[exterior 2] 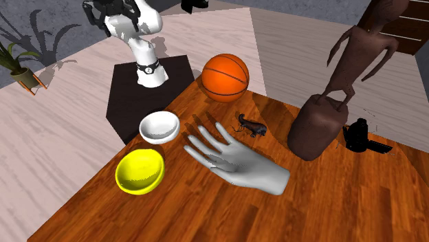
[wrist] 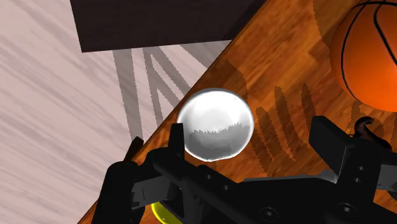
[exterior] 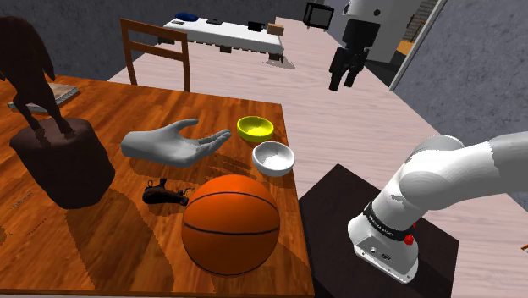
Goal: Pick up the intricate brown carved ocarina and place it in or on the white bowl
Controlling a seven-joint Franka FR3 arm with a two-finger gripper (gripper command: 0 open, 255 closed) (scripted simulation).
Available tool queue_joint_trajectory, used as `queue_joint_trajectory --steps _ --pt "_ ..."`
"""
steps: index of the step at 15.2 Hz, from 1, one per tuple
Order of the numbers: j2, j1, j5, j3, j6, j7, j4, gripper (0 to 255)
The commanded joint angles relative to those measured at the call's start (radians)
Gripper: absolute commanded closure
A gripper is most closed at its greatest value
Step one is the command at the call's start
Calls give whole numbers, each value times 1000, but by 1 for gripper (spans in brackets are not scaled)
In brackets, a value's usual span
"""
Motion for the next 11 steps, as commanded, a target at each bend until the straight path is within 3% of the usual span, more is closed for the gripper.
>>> queue_joint_trajectory --steps 1,11 --pt "0 0 0 0 0 0 0 0" --pt "169 96 89 114 335 26 -105 0"
